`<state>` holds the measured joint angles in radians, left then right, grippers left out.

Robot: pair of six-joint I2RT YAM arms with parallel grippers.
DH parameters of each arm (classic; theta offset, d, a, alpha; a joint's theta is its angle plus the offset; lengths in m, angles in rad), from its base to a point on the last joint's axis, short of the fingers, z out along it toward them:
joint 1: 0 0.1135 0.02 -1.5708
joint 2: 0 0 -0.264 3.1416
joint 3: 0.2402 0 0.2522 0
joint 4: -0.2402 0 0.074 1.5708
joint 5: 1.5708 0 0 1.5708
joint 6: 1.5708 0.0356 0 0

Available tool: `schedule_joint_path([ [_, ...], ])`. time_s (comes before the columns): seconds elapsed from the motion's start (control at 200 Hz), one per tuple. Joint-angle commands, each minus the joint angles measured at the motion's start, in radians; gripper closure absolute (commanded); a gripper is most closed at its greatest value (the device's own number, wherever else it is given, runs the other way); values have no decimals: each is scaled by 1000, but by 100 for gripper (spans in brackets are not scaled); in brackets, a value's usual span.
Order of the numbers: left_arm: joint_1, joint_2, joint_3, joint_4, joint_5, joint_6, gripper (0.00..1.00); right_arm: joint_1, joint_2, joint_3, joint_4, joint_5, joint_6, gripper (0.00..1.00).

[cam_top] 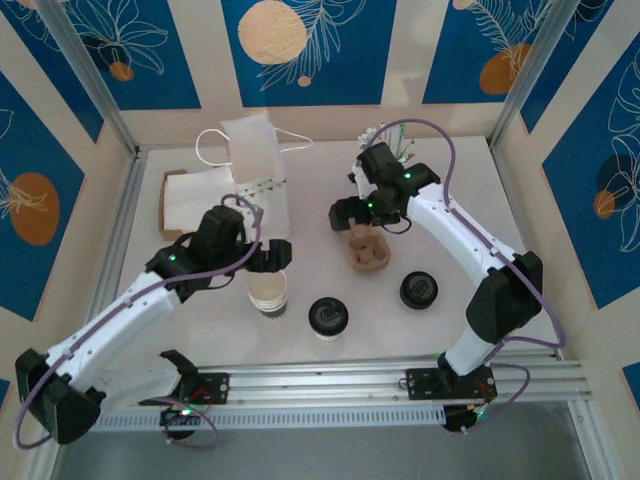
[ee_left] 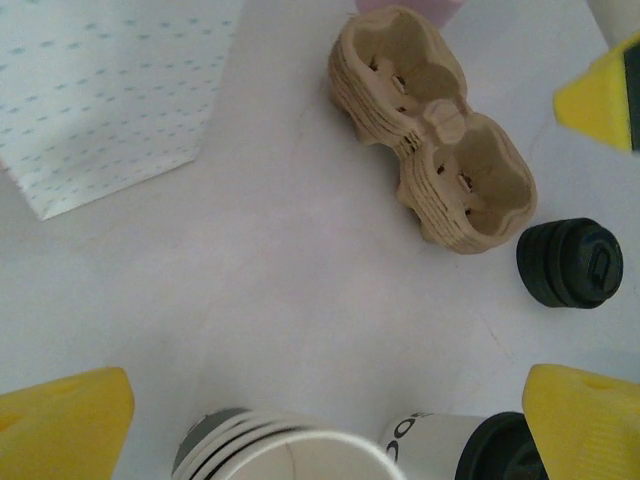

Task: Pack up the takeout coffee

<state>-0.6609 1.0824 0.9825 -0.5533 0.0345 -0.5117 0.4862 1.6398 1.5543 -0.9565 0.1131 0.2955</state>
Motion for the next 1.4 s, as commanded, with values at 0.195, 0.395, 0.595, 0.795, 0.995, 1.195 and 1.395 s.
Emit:
schedule_joint_path([
  [0.195,-67,183,91,103,-7,77,0,-60,128,65,-22,5,-15,1],
  [0.395,-71,324,156,121,65,77,5,-63,194,103,-56,34,-33,27],
  [0.595,-72,448,218,138,135,46,21,-31,256,137,-79,122,-68,40],
  [0.795,-50,573,267,216,251,-23,33,-38,286,148,-79,94,-85,41],
  [0.995,-24,635,258,356,340,-114,47,-40,311,163,-89,39,-92,41],
  [1.195,20,625,182,485,338,-190,63,-46,319,191,-87,33,-92,44],
  [1.395,58,685,154,668,382,-313,79,-55,324,201,-71,-24,-79,48],
])
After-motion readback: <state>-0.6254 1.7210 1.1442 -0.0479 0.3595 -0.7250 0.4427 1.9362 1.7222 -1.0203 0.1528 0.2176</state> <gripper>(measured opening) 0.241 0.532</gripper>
